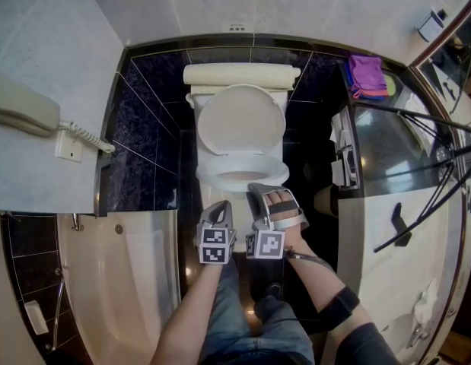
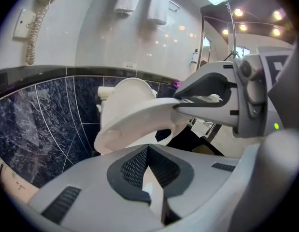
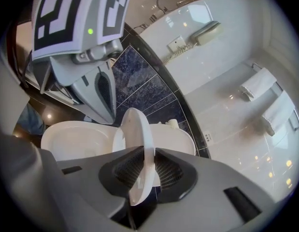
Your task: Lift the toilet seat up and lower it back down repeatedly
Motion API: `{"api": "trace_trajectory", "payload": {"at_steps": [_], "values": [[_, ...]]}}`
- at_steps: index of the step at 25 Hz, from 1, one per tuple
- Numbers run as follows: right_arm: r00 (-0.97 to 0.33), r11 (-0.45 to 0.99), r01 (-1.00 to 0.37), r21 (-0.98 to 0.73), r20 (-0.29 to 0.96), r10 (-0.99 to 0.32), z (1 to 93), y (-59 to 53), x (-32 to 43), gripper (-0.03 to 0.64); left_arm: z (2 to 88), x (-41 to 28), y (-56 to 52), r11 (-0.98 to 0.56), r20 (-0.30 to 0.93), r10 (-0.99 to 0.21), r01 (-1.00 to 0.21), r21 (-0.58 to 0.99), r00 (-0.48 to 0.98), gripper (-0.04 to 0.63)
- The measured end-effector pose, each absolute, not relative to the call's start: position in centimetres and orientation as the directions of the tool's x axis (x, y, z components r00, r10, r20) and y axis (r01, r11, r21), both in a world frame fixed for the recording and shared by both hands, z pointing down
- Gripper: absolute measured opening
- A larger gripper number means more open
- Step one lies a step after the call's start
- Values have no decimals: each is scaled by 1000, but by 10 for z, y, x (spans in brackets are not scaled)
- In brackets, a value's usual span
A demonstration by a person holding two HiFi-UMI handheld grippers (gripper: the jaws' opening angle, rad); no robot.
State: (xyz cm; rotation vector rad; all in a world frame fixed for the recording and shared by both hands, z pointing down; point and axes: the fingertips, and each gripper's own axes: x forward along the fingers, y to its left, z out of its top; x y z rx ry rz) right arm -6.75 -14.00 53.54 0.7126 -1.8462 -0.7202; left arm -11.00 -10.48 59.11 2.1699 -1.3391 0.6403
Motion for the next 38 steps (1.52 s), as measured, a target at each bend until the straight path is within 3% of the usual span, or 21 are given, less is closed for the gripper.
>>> {"api": "trace_trajectory", "payload": {"at_steps": [17, 24, 30, 38], "values": [[-399, 699, -135, 702, 607, -687, 592, -45, -68, 115, 643, -106, -58, -344, 624, -698, -929, 138, 351, -9], [-416, 726, -144, 672, 624, -661, 601, -3, -55, 61, 653, -107, -45, -335, 631, -695, -932, 142, 346, -9], [-360, 727, -314, 611, 631, -687, 619, 20, -11, 17, 670, -108, -27, -329, 634, -697, -935, 133, 335, -9], [-253, 647, -629, 431, 673, -695, 691, 21, 55, 15, 744, -106, 27, -336, 670, -661, -932, 136, 336, -9]]}}
